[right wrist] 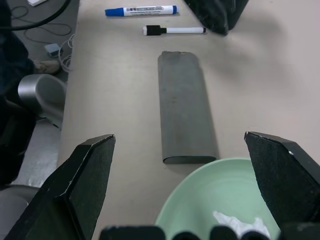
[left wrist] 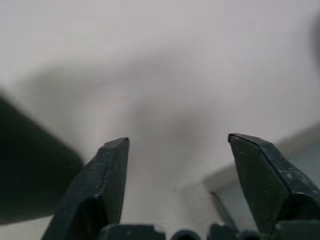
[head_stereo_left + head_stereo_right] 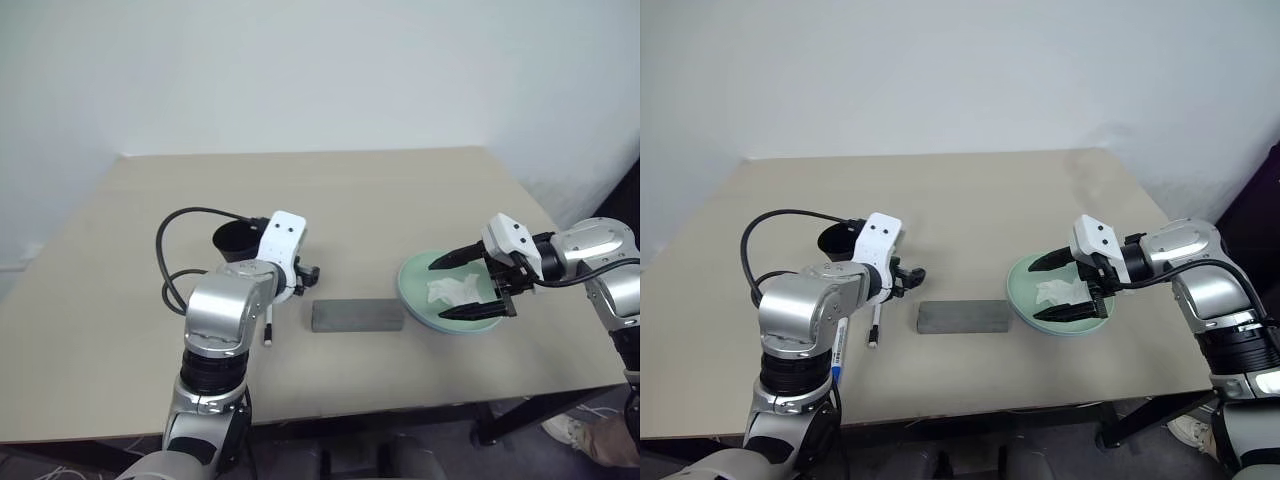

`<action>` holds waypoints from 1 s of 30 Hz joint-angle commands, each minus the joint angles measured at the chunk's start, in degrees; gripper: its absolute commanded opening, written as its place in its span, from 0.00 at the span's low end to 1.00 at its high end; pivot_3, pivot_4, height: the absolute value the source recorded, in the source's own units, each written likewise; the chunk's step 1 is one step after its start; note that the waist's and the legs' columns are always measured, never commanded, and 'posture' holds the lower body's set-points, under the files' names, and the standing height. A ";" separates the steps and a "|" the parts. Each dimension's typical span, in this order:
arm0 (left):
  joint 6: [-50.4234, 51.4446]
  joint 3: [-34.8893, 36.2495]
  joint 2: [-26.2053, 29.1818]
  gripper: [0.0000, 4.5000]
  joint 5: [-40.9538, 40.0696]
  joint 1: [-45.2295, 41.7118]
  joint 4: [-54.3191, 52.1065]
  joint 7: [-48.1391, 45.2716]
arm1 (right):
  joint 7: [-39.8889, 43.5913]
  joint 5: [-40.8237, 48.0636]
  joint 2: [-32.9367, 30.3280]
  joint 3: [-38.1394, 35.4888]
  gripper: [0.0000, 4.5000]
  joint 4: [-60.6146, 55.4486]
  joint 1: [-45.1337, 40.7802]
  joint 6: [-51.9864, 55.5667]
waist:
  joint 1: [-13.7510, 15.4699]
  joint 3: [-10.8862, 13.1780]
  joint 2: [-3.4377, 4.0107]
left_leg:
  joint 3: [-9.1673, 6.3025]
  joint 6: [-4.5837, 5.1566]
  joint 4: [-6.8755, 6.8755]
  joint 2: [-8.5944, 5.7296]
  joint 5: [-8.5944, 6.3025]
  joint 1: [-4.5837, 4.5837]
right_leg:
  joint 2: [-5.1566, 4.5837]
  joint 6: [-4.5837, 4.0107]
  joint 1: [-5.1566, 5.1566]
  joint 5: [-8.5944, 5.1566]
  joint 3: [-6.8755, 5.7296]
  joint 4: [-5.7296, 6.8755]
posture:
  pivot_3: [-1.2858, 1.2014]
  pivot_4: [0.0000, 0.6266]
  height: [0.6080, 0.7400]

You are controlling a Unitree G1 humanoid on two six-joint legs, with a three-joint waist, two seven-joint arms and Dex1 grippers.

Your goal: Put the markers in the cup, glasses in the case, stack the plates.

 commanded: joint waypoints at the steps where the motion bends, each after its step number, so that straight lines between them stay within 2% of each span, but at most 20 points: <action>1: 0.44 3.04 -0.76 0.73 0.80 1.94 -0.81 3.18 | 0.72 -0.18 0.04 -1.02 1.00 0.36 -2.19 -1.33 | 0.02 0.00 0.00 | 0.00 -0.02 0.00 0.00 -0.01 0.00 | 0.00 -0.01 -0.01 0.01 0.00 0.01 | 0.52 0.00 0.99; 15: 0.44 3.93 -2.76 0.73 -2.36 9.83 -1.17 9.14 | 1.37 -0.35 0.23 -0.93 1.00 1.10 -2.87 -1.70 | 0.06 0.00 0.00 | -0.03 -0.10 -0.02 -0.01 -0.04 -0.02 | -0.12 -0.07 -0.02 0.04 -0.07 -0.02 | 0.52 0.00 0.99; 26: 0.44 4.69 -2.58 0.73 -6.71 11.23 -0.08 12.40 | 1.05 -0.56 0.31 -1.14 1.00 0.85 -2.94 -1.51 | 0.04 0.00 0.00 | -0.02 -0.29 -0.02 -0.01 -0.14 0.00 | -0.06 -0.07 -0.01 0.05 -0.08 -0.01 | 0.52 0.00 0.99; 30: 0.44 4.59 -1.89 0.54 -8.06 11.02 0.37 13.93 | 0.92 -0.60 0.25 -1.23 1.00 0.77 -2.90 -1.51 | 0.04 0.00 0.00 | -0.01 -0.25 -0.02 -0.01 -0.12 0.00 | -0.05 -0.07 -0.01 0.05 -0.07 -0.01 | 0.52 0.00 0.99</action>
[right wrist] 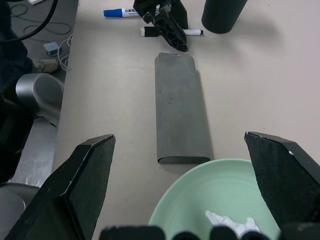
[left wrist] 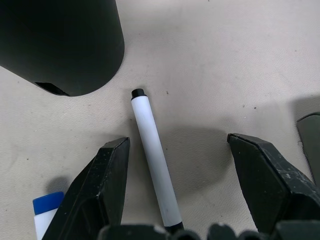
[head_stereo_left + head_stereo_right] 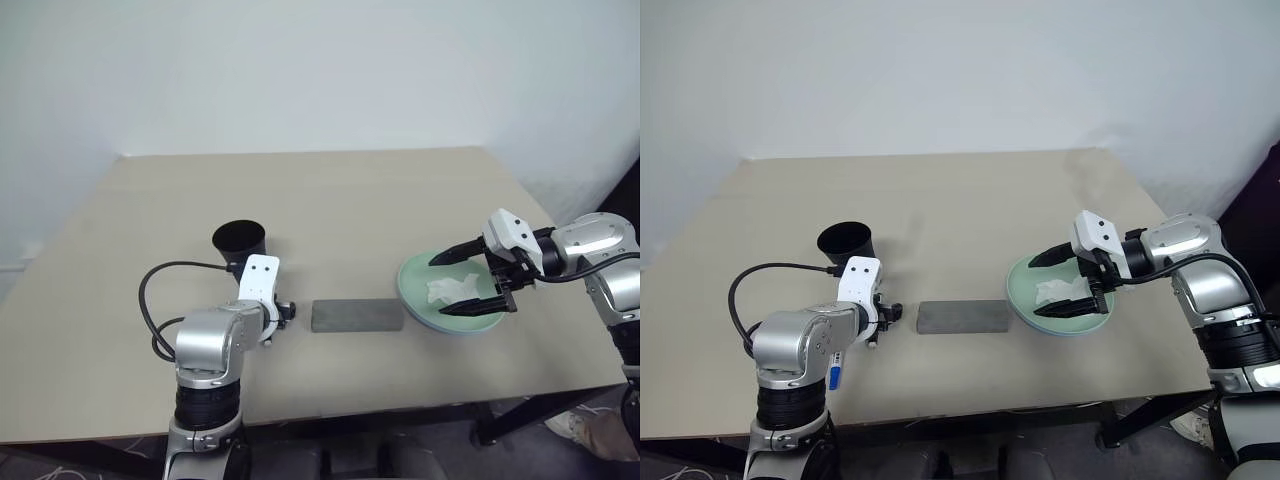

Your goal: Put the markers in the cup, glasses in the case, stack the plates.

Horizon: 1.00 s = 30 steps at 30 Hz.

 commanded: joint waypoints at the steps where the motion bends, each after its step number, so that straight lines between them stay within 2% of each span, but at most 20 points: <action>1: 0.44 0.16 0.50 0.47 -1.94 -0.04 0.12 1.28 | -0.05 -0.05 -0.23 -1.26 1.00 -0.41 -1.43 -0.48 | 0.01 0.00 0.00 | 0.00 0.00 0.00 0.00 0.00 0.00 | 0.00 0.00 0.00 0.00 0.00 0.00 | 0.52 0.00 0.99; 7: 0.44 0.20 1.46 0.02 -4.67 0.00 0.73 3.00 | -0.07 -0.02 -0.38 -1.44 1.00 -0.72 -1.39 -0.17 | 0.03 0.00 0.01 | -0.01 -0.01 0.00 -0.01 0.00 0.00 | -0.01 0.00 0.01 0.00 -0.01 0.00 | 0.52 0.00 0.99; 13: 0.44 -3.82 7.58 0.01 -10.55 -4.06 1.79 -0.08 | -0.25 -0.19 -0.17 -1.36 1.00 -0.60 -1.78 -0.01 | 0.02 0.00 0.00 | -0.01 -0.04 0.00 -0.01 0.02 0.01 | 0.01 0.01 0.01 -0.01 -0.02 0.00 | 0.52 0.00 0.99; 16: 0.44 -8.70 13.25 0.01 -15.74 -8.10 0.42 -5.91 | -0.43 -0.36 0.14 -1.22 1.00 -0.45 -2.05 -0.09 | 0.01 0.01 -0.02 | 0.00 -0.05 0.00 -0.01 0.04 -0.01 | 0.03 0.12 -0.01 -0.08 -0.02 -0.02 | 0.52 0.00 0.99; 19: 0.44 -10.50 15.38 0.01 -19.48 -11.25 -1.77 -10.96 | -0.56 -0.49 0.43 -1.19 1.00 -0.28 -2.26 -0.13 | -0.03 0.01 -0.01 | 0.02 -0.04 0.00 -0.02 0.05 -0.02 | 0.04 0.18 -0.01 -0.12 -0.01 -0.05 | 0.52 0.00 0.99; 25: -10.88 -12.51 18.18 0.01 -20.39 -12.91 -4.23 -17.52 | -0.93 -0.49 0.74 -1.22 1.00 -0.44 -2.29 -0.07 | -0.03 0.01 -0.01 | 0.03 0.04 -0.20 -0.02 0.16 -0.02 | 0.04 -0.04 -0.06 0.01 0.01 -0.16 | 0.52 0.00 0.99; 27: -21.12 -10.80 16.34 0.01 -18.69 -12.95 -4.07 -17.74 | -1.10 -0.40 0.74 -1.33 1.00 -0.53 -2.17 -0.04 | -0.01 0.02 0.00 | 0.01 0.00 -0.26 -0.01 0.19 0.00 | 0.07 -0.05 -0.07 0.01 0.02 -0.15 | 0.52 0.00 0.99; 30: -36.04 -6.05 11.13 0.01 -14.36 -12.51 -1.55 -12.62 | -1.30 -0.28 0.72 -1.53 1.00 -0.68 -1.95 0.06 | 0.23 0.02 0.00 | -0.01 -0.01 -0.25 -0.01 0.22 -0.03 | 0.07 -0.09 -0.03 0.02 0.01 -0.23 | 0.52 0.00 0.99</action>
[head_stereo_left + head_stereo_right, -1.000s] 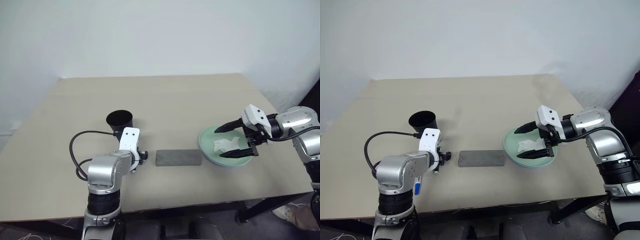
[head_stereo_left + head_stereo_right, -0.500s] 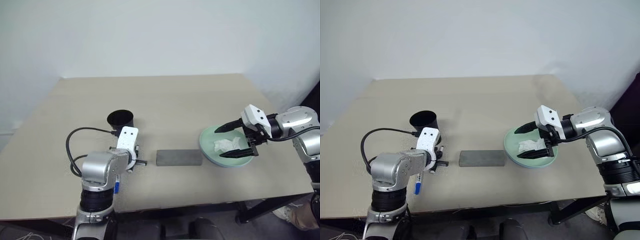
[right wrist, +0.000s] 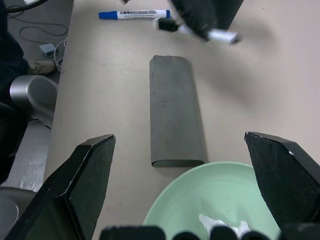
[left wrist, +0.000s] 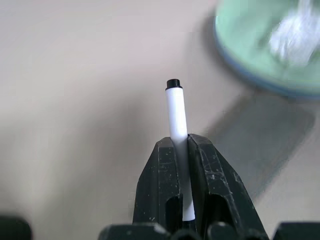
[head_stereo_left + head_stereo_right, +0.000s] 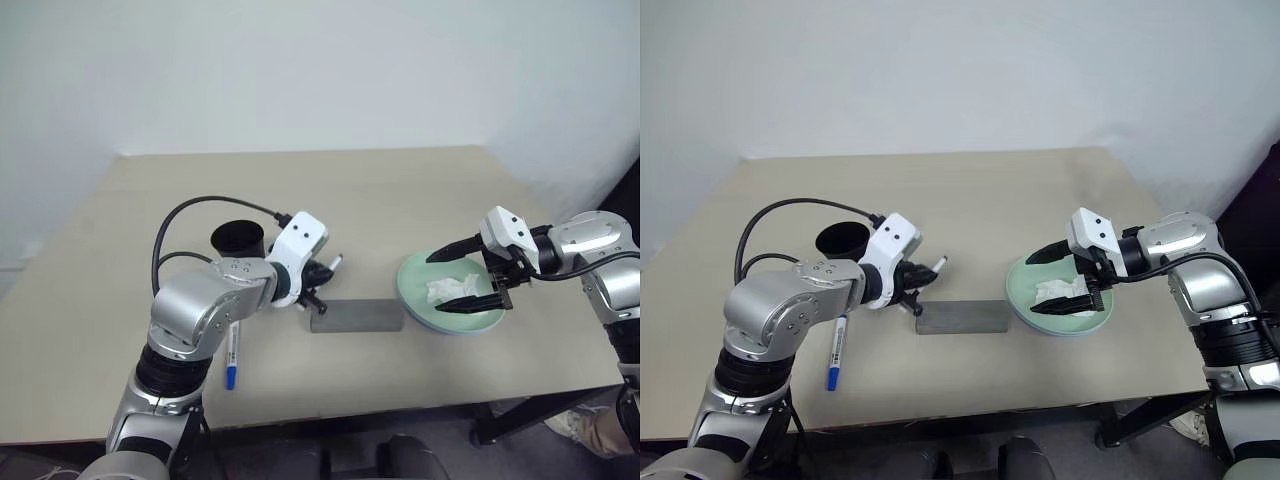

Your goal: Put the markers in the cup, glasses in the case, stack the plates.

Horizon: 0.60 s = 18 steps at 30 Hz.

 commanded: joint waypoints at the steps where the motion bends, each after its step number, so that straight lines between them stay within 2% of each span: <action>1: -16.23 5.61 -3.79 0.01 5.89 -0.54 1.43 5.83 | -0.46 0.29 -0.27 -1.56 1.00 -0.68 -1.24 -0.04 | 0.15 -0.01 0.01 | 0.00 0.01 0.00 0.01 0.00 0.00 | 0.00 -0.06 0.04 0.04 0.00 -0.12 | 0.52 0.00 0.99; 5: -31.56 8.03 -3.85 0.01 10.22 0.51 5.88 5.86 | -0.58 0.40 -0.33 -1.66 1.00 -0.75 -0.93 -0.04 | -0.06 -0.01 0.01 | 0.08 0.05 -0.04 0.04 0.00 -0.01 | 0.08 -0.10 0.10 0.19 0.08 -0.39 | 0.52 0.00 0.99; 12: -40.24 14.87 -3.58 0.01 10.83 0.68 13.46 6.72 | -0.56 0.36 -0.12 -1.48 1.00 -0.51 -1.14 -0.09 | 0.20 -0.01 0.00 | 0.07 0.14 -0.05 0.04 0.01 -0.07 | 0.08 -0.01 0.10 0.23 0.00 -0.47 | 0.52 0.00 0.99; 18: -44.39 17.36 -2.89 0.01 10.61 3.52 15.36 5.37 | -0.47 0.38 0.00 -1.39 1.00 -0.47 -1.31 -0.03 | 0.17 -0.02 0.00 | 0.08 0.20 -0.05 0.04 -0.01 -0.11 | 0.04 0.06 0.09 0.28 0.01 -0.53 | 0.52 0.00 0.99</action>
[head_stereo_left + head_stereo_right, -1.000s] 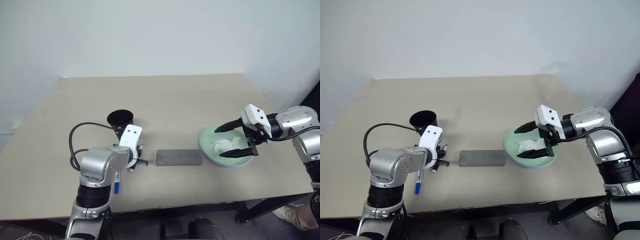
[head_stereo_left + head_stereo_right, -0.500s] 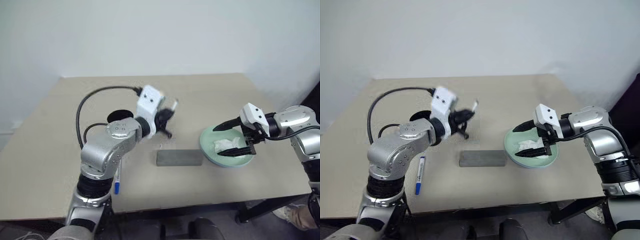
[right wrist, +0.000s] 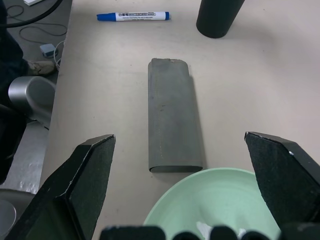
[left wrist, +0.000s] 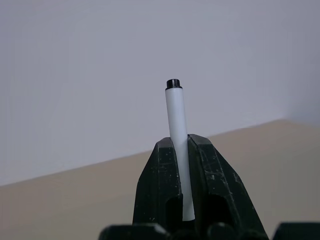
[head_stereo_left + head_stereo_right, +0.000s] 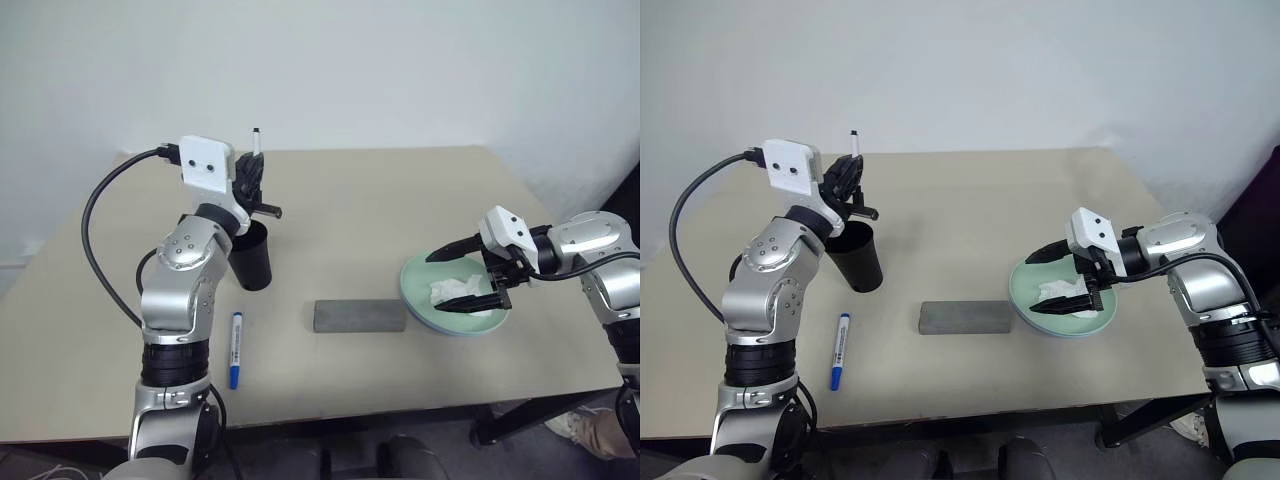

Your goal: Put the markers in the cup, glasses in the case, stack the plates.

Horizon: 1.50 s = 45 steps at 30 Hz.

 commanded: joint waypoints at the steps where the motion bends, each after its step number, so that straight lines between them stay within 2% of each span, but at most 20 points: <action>1: -2.86 2.44 0.16 0.01 -0.81 1.10 -0.35 -0.79 | -0.17 0.35 -0.07 -1.37 1.00 -0.42 -1.37 -0.08 | 0.01 0.00 0.00 | 0.00 0.00 0.00 0.00 0.00 0.00 | -0.01 0.00 0.00 0.00 0.00 0.00 | 0.52 0.00 0.99; 7: -4.80 4.47 -0.51 0.01 -1.36 3.39 0.80 -1.17 | -0.11 0.33 0.03 -1.32 1.00 -0.30 -1.59 -0.13 | 0.01 0.00 0.00 | -0.01 -0.01 0.00 0.03 0.00 0.00 | -0.02 -0.02 0.00 0.02 -0.02 0.01 | 0.52 0.00 0.99; 22: -15.37 2.25 -0.81 0.01 2.94 4.99 8.52 -2.34 | -0.25 0.76 0.33 -1.65 1.00 -0.58 -2.01 0.12 | 0.04 -0.01 -0.01 | -0.01 -0.02 0.00 0.04 -0.01 0.00 | -0.06 -0.03 -0.01 0.03 -0.05 0.01 | 0.52 0.00 0.99; 25: -17.41 1.79 -1.14 0.19 3.63 4.85 10.29 -2.62 | -0.30 0.79 0.38 -1.69 1.00 -0.69 -2.04 0.16 | 0.04 -0.01 -0.01 | -0.02 -0.02 0.00 0.04 -0.01 0.00 | -0.07 -0.03 -0.01 0.03 -0.06 0.01 | 0.52 0.00 0.99; 30: -19.00 1.27 -1.57 0.59 3.95 4.46 11.97 -2.55 | -0.51 0.76 0.72 -1.68 1.00 -0.71 -2.26 0.24 | 0.03 -0.01 -0.02 | -0.02 -0.02 0.00 0.04 -0.01 0.00 | -0.14 -0.04 -0.01 0.04 -0.07 0.01 | 0.52 0.00 0.99; 35: -13.65 1.23 0.13 0.98 3.52 4.68 7.87 -3.26 | -0.66 0.64 0.90 -1.70 1.00 -0.84 -2.17 0.33 | 0.01 -0.01 -0.02 | -0.02 -0.02 -0.01 0.04 -0.01 -0.01 | -0.14 -0.04 -0.03 0.04 -0.08 0.01 | 0.52 0.00 0.99; 38: -7.73 2.27 2.00 1.00 1.74 4.58 3.79 -4.18 | -0.80 0.64 0.98 -1.66 1.00 -1.09 -2.11 0.56 | -0.01 -0.01 -0.02 | -0.02 -0.02 -0.02 0.05 -0.01 -0.02 | -0.14 -0.03 -0.04 0.05 -0.09 0.01 | 0.52 0.00 0.99; 42: 5.95 2.71 7.02 1.00 0.58 4.31 -3.55 -4.45 | -0.84 0.59 1.01 -1.56 1.00 -1.25 -1.96 0.72 | -0.06 -0.01 -0.02 | -0.03 -0.02 -0.03 0.07 -0.01 -0.02 | -0.08 -0.03 -0.07 0.04 -0.09 0.02 | 0.52 0.00 0.99; 45: 27.43 4.39 12.80 1.00 -4.62 3.12 -10.96 -5.52 | -0.81 0.53 1.10 -1.45 1.00 -1.13 -1.94 0.72 | -0.07 -0.01 -0.03 | -0.04 -0.02 -0.04 0.08 -0.01 -0.02 | -0.05 -0.02 -0.07 0.04 -0.11 0.04 | 0.52 0.00 0.99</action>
